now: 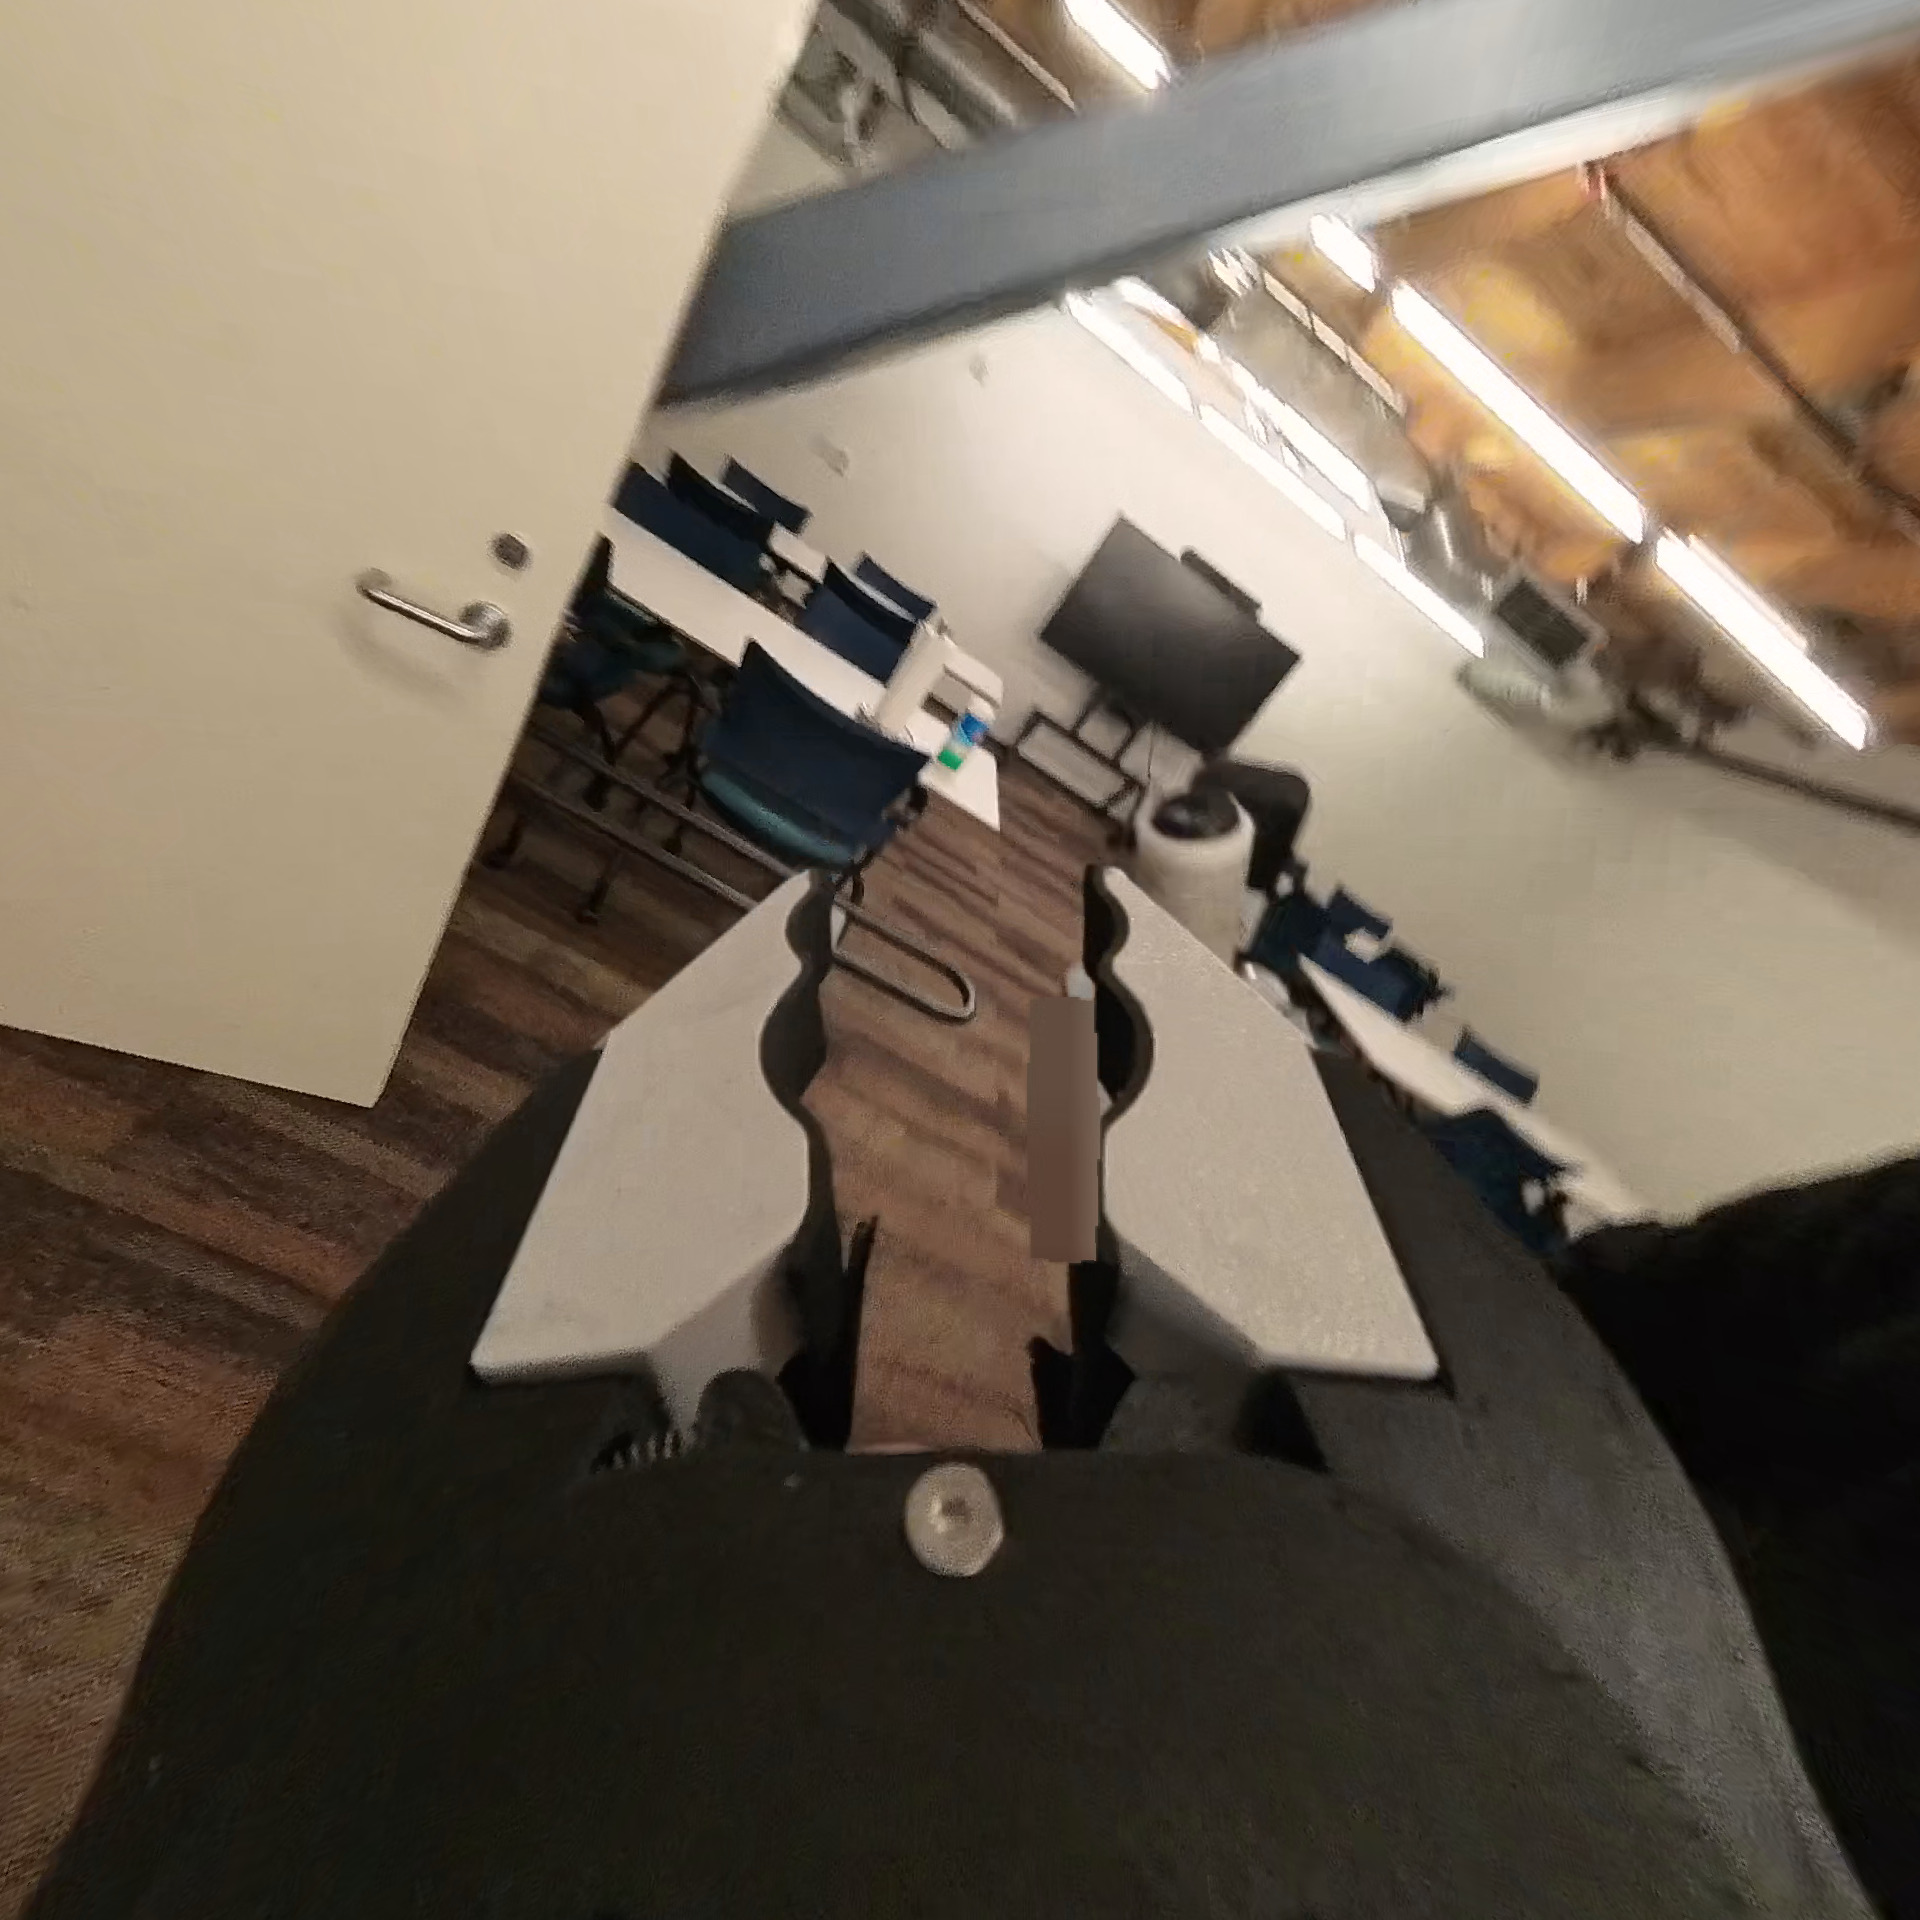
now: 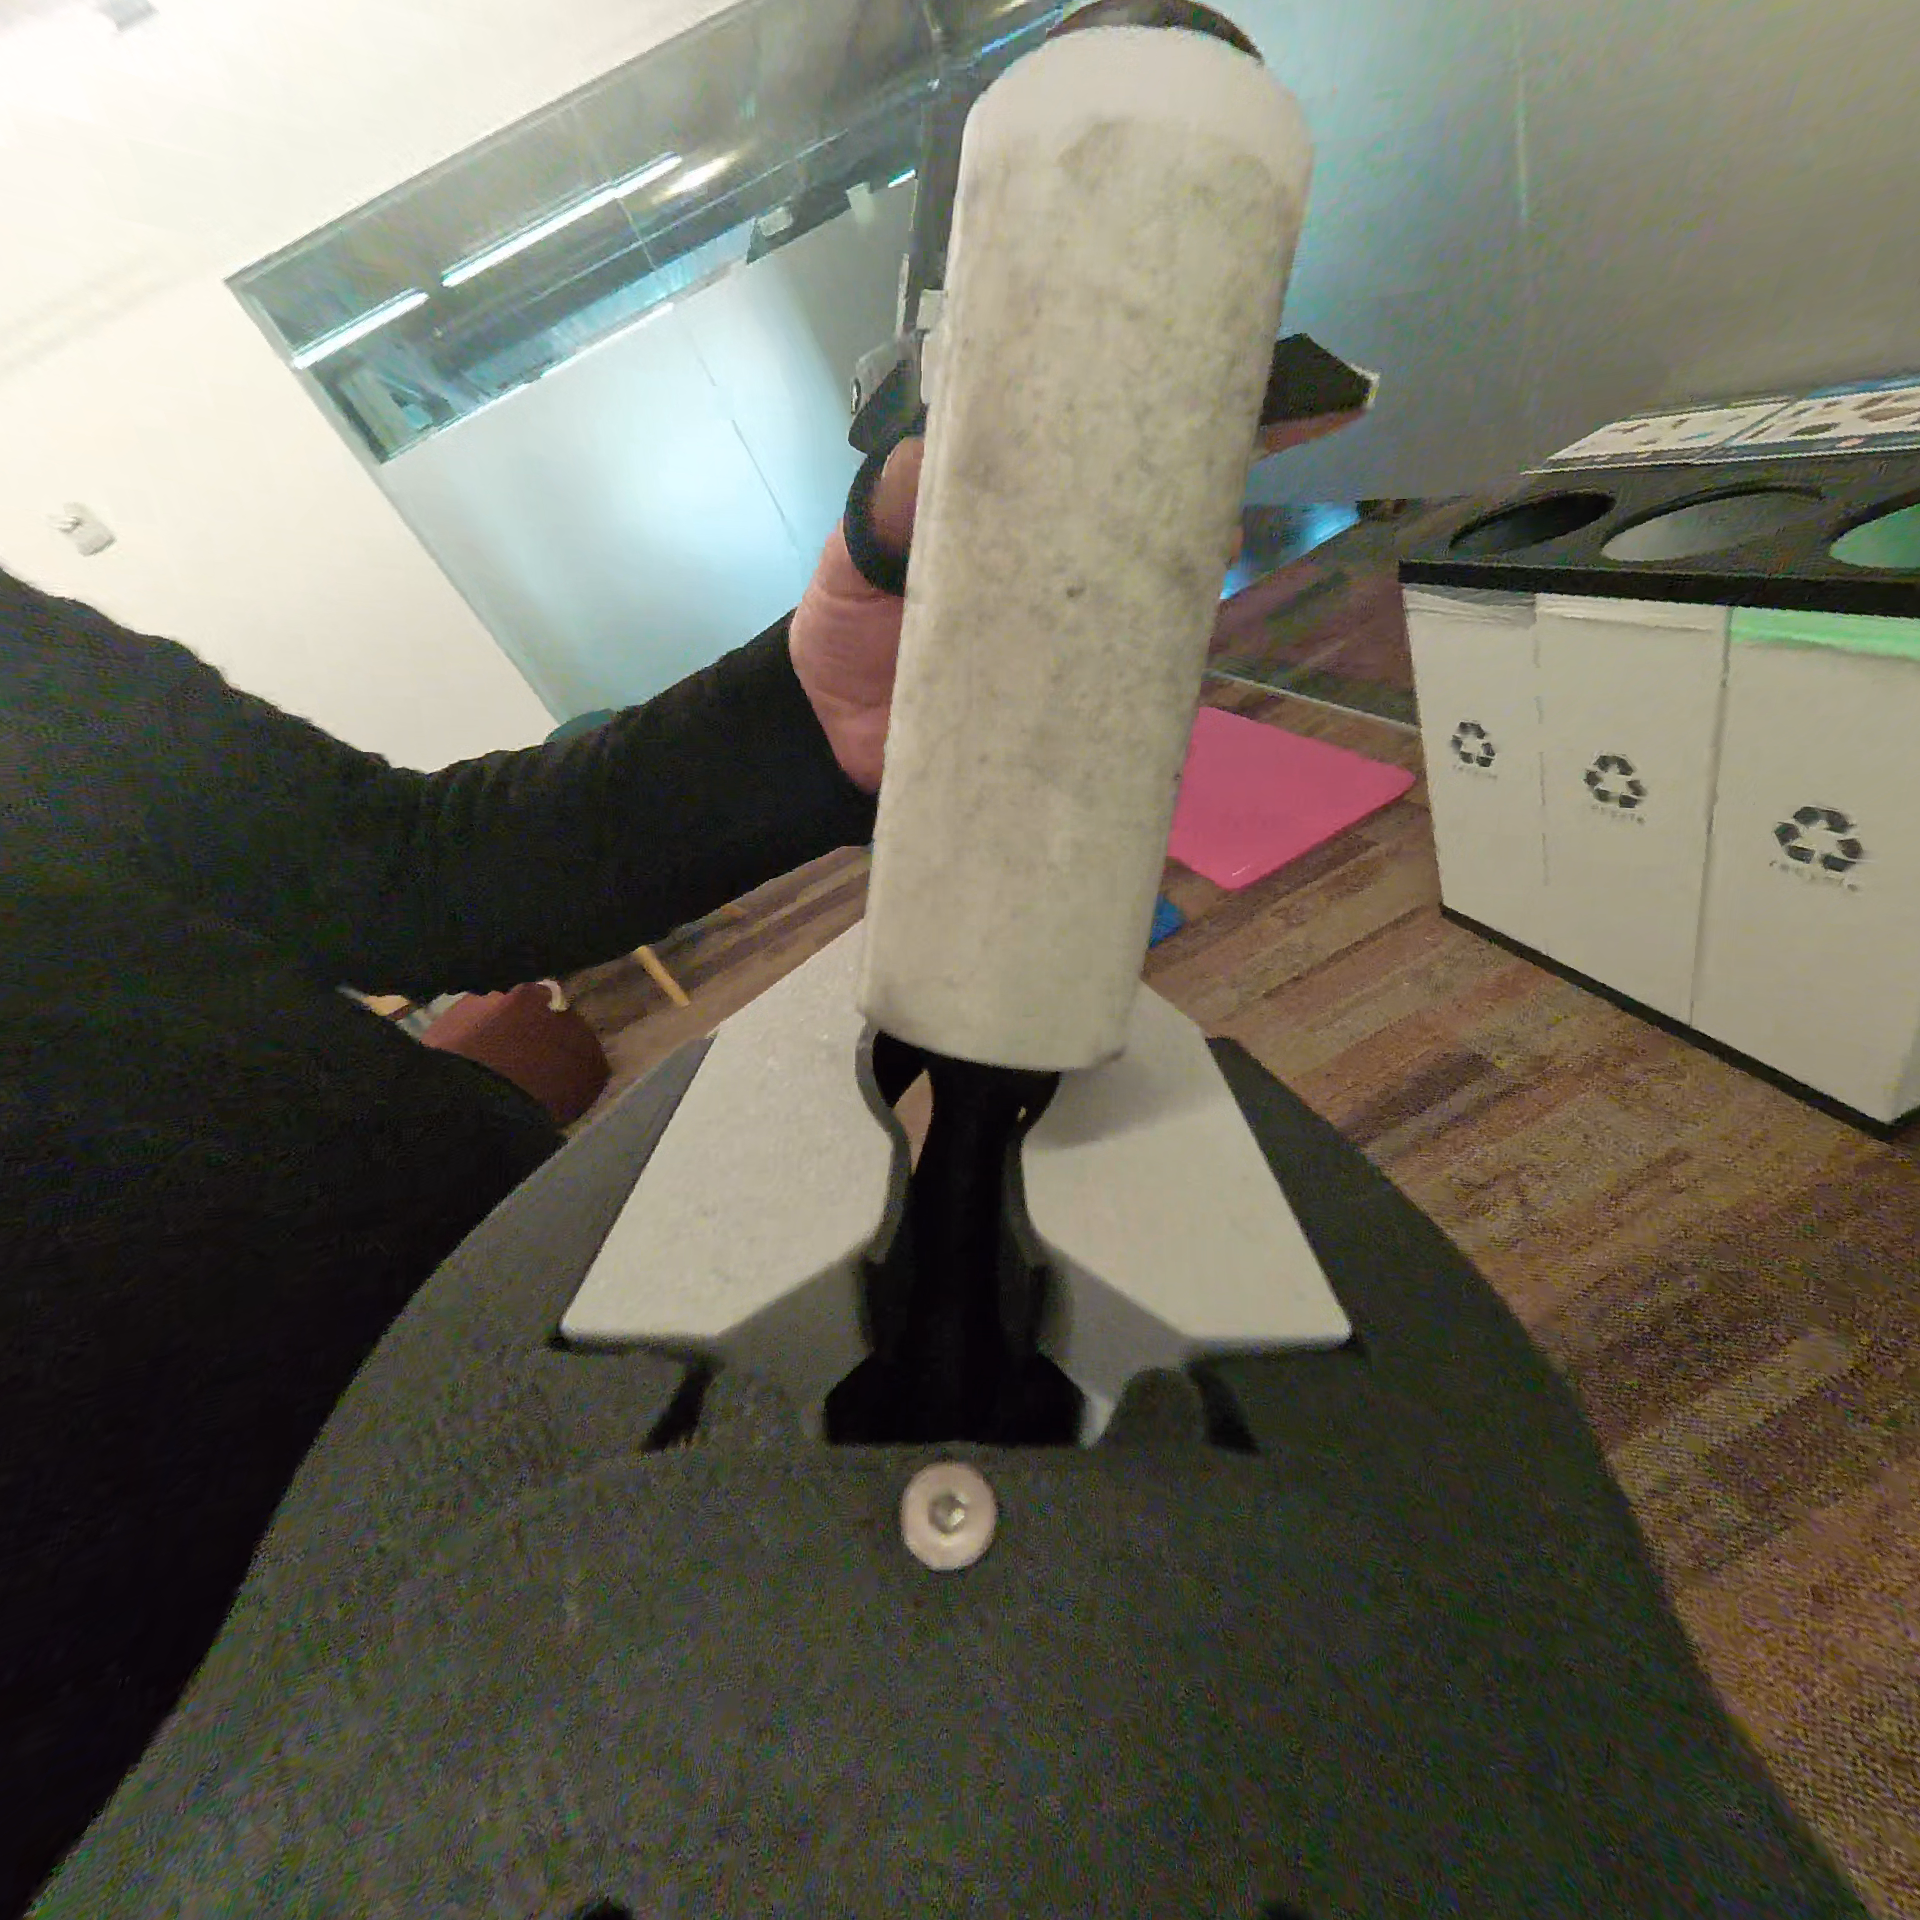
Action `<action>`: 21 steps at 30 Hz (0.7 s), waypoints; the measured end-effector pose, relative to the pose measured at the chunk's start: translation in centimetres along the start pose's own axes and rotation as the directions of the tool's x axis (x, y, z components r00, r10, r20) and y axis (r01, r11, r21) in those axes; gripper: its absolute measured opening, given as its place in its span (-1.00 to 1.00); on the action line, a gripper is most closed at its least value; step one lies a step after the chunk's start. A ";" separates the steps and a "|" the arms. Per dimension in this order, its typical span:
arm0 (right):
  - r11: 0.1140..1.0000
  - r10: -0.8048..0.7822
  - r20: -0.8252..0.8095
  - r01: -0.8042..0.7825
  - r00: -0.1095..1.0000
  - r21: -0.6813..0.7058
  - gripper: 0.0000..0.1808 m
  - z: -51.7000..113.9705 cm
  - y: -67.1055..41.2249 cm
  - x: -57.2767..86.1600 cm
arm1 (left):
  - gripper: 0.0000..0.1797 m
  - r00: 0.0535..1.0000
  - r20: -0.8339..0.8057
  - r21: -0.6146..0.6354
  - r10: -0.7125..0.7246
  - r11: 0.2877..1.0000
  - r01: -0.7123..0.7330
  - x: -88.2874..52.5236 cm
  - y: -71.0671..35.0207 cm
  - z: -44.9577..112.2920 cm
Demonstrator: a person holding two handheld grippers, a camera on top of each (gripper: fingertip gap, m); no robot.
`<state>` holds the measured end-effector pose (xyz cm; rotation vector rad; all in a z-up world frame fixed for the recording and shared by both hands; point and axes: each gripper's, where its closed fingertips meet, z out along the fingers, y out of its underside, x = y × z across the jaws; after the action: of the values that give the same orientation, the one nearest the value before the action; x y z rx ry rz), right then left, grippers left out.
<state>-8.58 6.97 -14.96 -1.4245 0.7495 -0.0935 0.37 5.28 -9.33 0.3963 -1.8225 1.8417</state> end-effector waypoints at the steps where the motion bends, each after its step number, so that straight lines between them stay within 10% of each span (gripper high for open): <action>1: 1.000 0.000 0.024 0.000 1.000 -0.011 -0.95 -0.1 0.0 -0.2 | -0.46 0.999 -0.027 -0.043 0.036 0.998 -0.038 1.1 1.0 0.4; 8: 0.964 -0.184 -0.061 0.168 0.981 -0.205 -0.95 1.1 1.9 0.1 | -0.27 0.981 -0.128 -0.141 0.144 0.977 -0.162 7.0 5.2 3.9; 13: 0.955 -0.226 -0.074 0.205 0.971 -0.214 -0.92 2.4 2.0 -0.4 | -0.68 0.986 -0.144 -0.057 0.087 0.994 -0.096 7.7 4.8 5.1; 21: 0.954 -0.164 -0.032 0.150 0.986 -0.261 -0.39 -0.6 3.1 -1.1 | -0.69 0.977 -0.119 -0.200 0.179 0.959 -0.200 7.4 3.4 5.0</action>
<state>-10.89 7.55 -17.34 -1.7360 0.7100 -0.1623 -8.31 1.57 -7.90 0.0521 -2.0193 1.7311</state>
